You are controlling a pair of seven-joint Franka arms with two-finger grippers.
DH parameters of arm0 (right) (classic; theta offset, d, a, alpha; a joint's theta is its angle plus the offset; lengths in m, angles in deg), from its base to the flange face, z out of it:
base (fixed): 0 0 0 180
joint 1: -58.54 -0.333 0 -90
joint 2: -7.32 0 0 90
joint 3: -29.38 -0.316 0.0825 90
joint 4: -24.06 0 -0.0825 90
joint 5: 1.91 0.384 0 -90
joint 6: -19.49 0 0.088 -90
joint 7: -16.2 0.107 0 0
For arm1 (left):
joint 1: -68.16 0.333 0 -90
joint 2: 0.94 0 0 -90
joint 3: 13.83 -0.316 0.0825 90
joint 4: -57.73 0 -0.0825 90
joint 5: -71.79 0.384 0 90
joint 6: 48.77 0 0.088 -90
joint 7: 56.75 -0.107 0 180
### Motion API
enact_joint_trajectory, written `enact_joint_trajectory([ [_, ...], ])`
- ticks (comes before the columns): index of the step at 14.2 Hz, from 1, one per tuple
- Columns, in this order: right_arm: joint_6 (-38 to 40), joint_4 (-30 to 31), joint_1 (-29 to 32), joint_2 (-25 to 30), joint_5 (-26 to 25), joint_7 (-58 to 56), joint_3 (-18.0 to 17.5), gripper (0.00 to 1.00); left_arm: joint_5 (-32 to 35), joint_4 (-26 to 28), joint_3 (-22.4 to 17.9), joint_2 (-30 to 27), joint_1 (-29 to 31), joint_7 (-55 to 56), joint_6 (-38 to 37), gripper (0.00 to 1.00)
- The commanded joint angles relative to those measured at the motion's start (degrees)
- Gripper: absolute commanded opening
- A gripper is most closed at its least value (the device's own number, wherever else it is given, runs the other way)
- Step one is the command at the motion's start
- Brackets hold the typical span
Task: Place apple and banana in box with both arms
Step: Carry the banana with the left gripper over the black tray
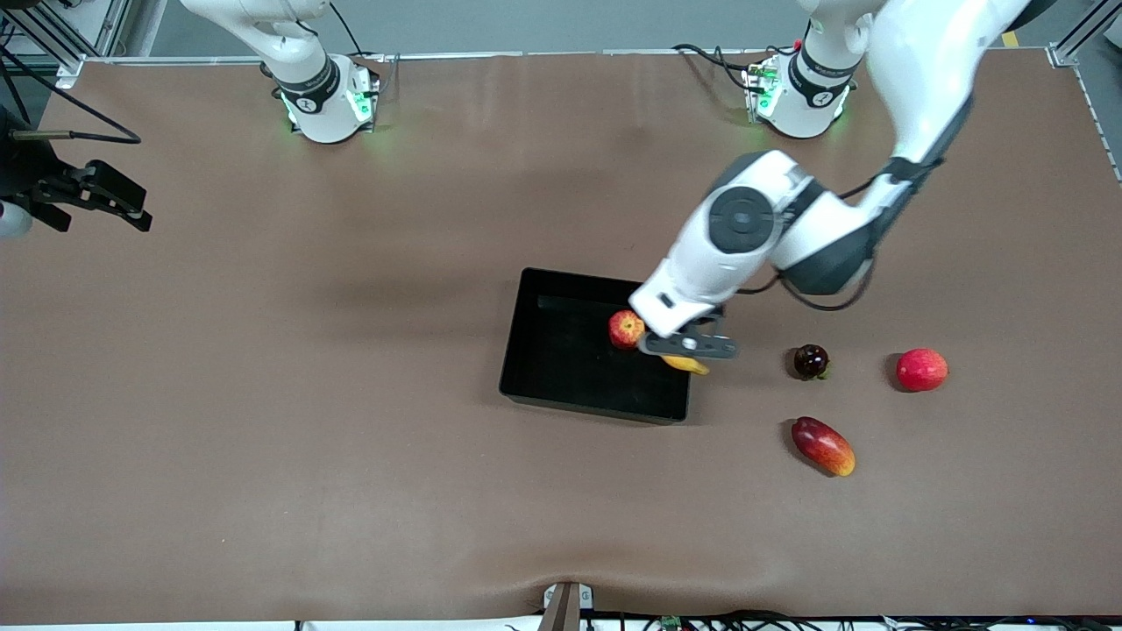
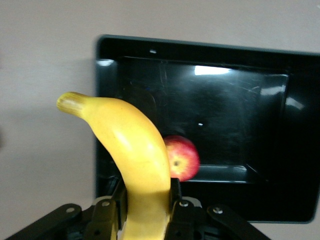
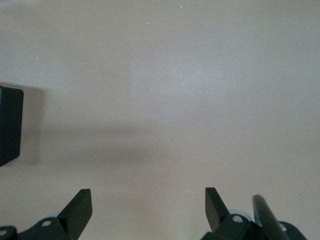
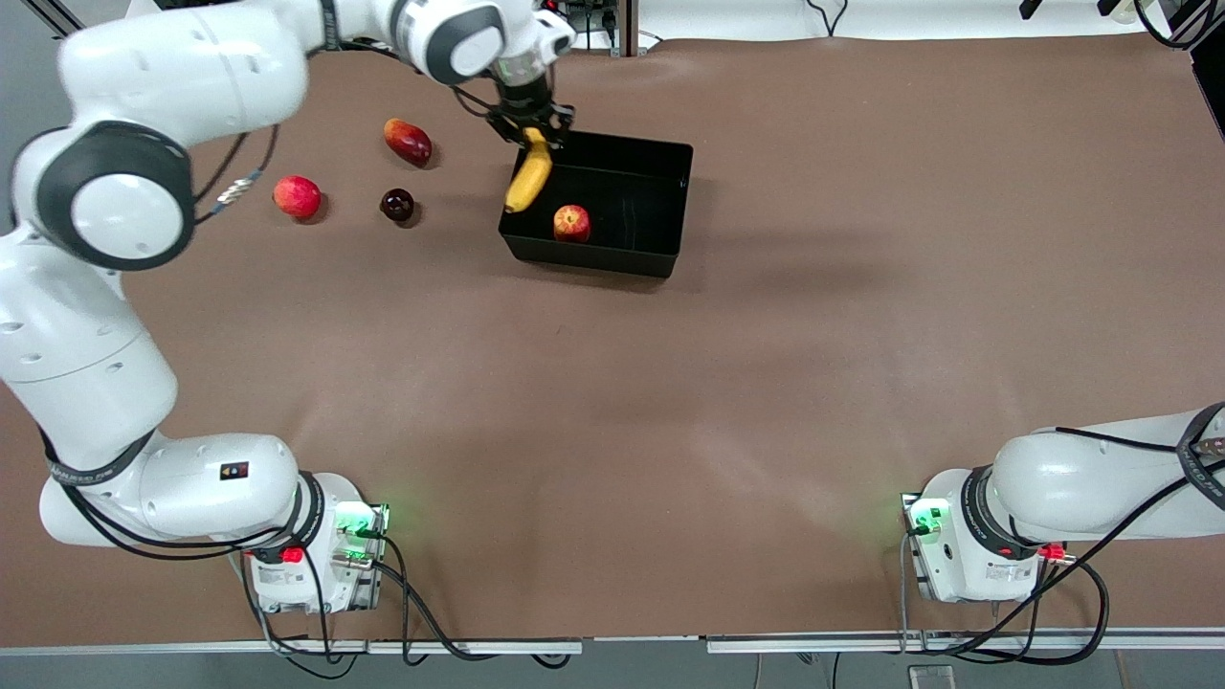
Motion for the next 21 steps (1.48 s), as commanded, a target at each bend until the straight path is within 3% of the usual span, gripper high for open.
enact_joint_trajectory([
  [1,0.79,-0.98,0.68,-0.39,1.13,-0.02,-0.09,1.0,1.38,-7.1,-7.56,4.09,-11.16,0.89,-0.5,0.0],
  [4,0.79,-0.98,0.68,-0.39,1.04,-0.02,-0.09,1.0,1.04,-13.35,-16.62,6.9,-22.51,0.89,0.11,0.0],
  [7,0.71,-0.98,1.03,-0.39,1.13,-0.02,0.0,1.0,1.03,-14.51,-20.85,8.4,-27.45,0.71,5.28,0.0],
  [10,0.71,-0.98,2.26,-0.39,1.21,-0.1,0.0,1.0,1.03,-14.51,-21.3,10.24,-28.69,0.98,9.86,0.0],
  [21,1.06,-0.98,2.35,-0.3,1.48,-0.11,-0.09,1.0,1.12,-14.51,-24.81,17.63,-32.38,1.86,14.77,0.0],
])
